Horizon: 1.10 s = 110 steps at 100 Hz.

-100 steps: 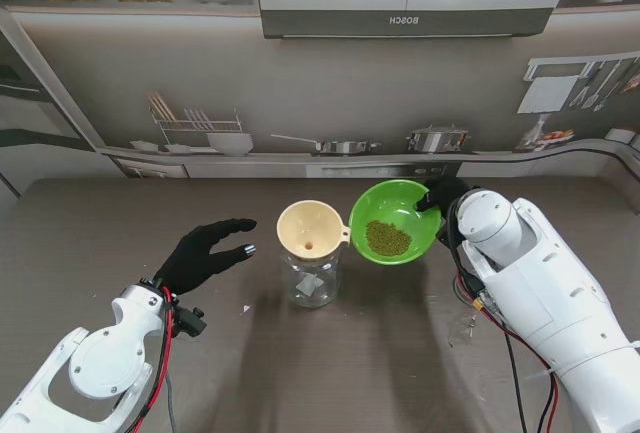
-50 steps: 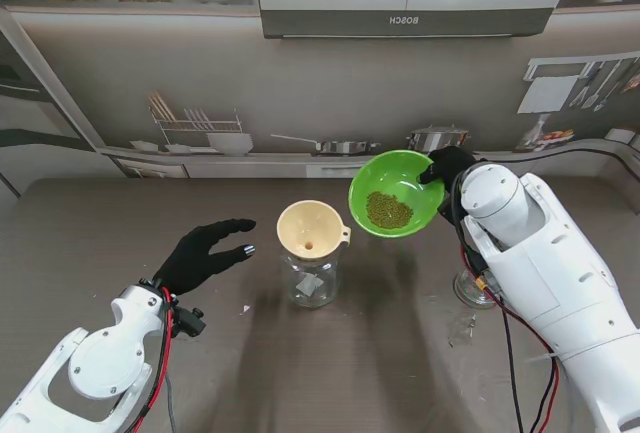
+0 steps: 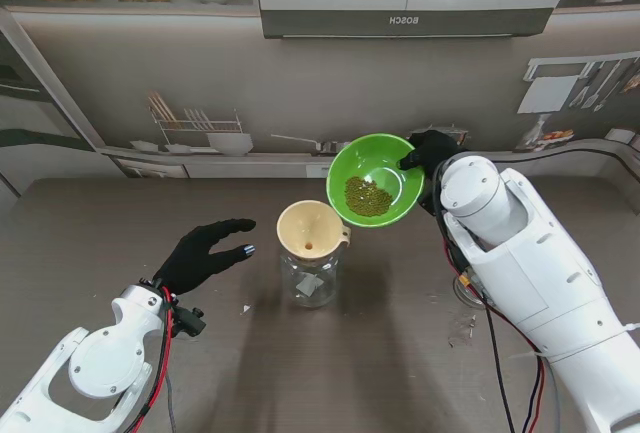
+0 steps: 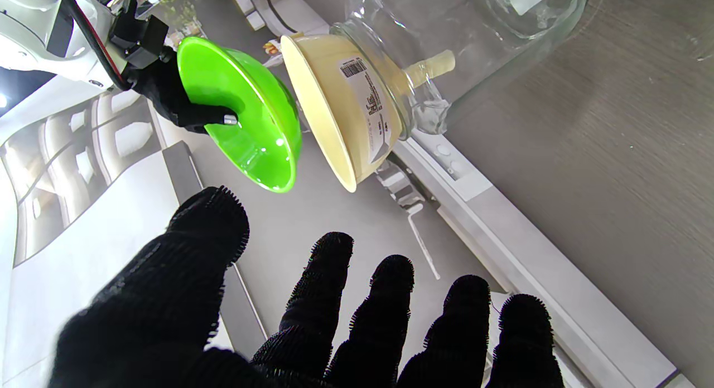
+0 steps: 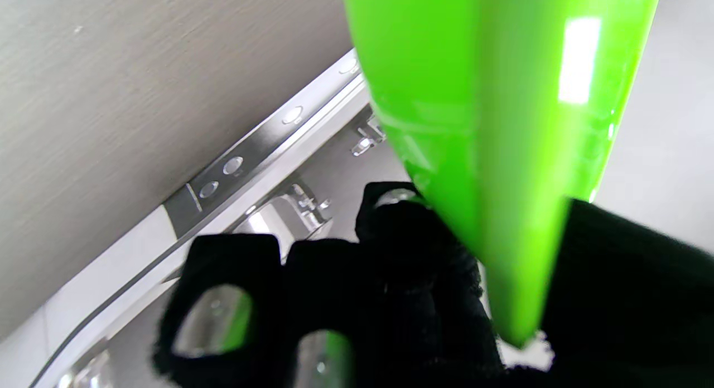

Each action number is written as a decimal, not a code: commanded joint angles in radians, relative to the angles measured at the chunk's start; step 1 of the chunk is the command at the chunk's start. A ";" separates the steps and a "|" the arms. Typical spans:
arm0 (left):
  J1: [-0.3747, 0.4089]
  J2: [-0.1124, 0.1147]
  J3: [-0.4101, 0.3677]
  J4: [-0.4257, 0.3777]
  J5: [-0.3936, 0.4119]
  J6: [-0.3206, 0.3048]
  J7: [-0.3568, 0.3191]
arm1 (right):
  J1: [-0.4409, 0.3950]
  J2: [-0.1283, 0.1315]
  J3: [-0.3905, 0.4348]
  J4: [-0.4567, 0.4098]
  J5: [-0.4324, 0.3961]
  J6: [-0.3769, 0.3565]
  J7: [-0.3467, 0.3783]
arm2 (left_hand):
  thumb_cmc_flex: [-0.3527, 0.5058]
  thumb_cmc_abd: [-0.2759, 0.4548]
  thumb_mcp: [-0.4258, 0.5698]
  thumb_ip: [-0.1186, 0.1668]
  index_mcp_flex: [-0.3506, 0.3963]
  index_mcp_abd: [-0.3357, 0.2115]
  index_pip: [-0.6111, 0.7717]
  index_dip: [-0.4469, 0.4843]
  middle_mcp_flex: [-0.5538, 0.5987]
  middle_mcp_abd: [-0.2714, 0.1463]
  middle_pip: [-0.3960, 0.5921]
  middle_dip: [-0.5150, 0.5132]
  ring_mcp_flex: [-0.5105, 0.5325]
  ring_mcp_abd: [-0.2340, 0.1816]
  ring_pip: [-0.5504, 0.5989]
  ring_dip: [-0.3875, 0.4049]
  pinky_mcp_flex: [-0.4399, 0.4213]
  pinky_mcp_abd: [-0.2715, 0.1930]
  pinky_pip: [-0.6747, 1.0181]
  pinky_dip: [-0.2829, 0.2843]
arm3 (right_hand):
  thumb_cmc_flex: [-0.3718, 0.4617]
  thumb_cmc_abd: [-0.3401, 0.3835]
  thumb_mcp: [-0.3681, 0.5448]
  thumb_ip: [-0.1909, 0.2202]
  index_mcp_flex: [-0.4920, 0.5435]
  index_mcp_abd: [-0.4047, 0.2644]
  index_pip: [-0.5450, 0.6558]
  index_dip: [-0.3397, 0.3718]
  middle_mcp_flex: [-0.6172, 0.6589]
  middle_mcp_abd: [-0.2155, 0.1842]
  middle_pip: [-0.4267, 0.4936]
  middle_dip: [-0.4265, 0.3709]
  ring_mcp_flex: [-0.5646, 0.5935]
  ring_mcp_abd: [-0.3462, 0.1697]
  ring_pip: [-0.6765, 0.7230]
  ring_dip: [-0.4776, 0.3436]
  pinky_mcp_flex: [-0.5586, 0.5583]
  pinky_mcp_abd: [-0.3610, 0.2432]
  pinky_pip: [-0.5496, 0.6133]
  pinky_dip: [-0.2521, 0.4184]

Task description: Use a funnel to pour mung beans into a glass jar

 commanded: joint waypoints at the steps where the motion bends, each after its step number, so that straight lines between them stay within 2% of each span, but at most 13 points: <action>1: 0.003 -0.005 -0.002 0.000 -0.004 -0.003 -0.018 | 0.011 -0.023 -0.014 -0.021 -0.004 -0.011 0.006 | 0.029 0.041 -0.018 0.027 0.014 0.002 0.001 0.001 -0.001 -0.003 -0.011 -0.004 0.010 0.005 -0.009 0.003 -0.011 -0.010 -0.029 0.015 | 0.069 0.028 0.070 0.019 0.023 -0.025 0.010 0.037 0.097 0.079 -0.013 -0.001 0.027 -0.087 0.110 0.021 0.058 -0.038 0.146 0.019; 39: 0.007 -0.006 -0.007 -0.001 -0.006 -0.007 -0.014 | 0.035 -0.050 -0.071 -0.005 -0.034 -0.046 -0.078 | 0.028 0.043 -0.020 0.028 0.011 0.001 0.000 0.000 -0.001 -0.003 -0.011 -0.004 0.010 0.005 -0.010 0.003 -0.011 -0.009 -0.029 0.016 | 0.067 0.031 0.065 0.021 0.015 -0.023 0.008 0.040 0.097 0.077 -0.021 0.000 0.027 -0.093 0.106 0.020 0.057 -0.044 0.146 0.016; 110: 0.009 -0.006 -0.012 -0.001 -0.012 -0.012 -0.012 | 0.025 -0.073 -0.154 0.040 -0.174 -0.229 -0.238 | 0.031 0.046 -0.025 0.028 0.007 0.002 -0.002 -0.001 -0.001 -0.001 -0.011 -0.004 0.006 0.004 -0.012 0.002 -0.013 -0.010 -0.030 0.016 | 0.052 0.033 0.071 0.017 0.005 -0.040 0.018 0.042 0.098 0.060 -0.026 0.003 0.028 -0.109 0.101 0.020 0.058 -0.056 0.144 0.014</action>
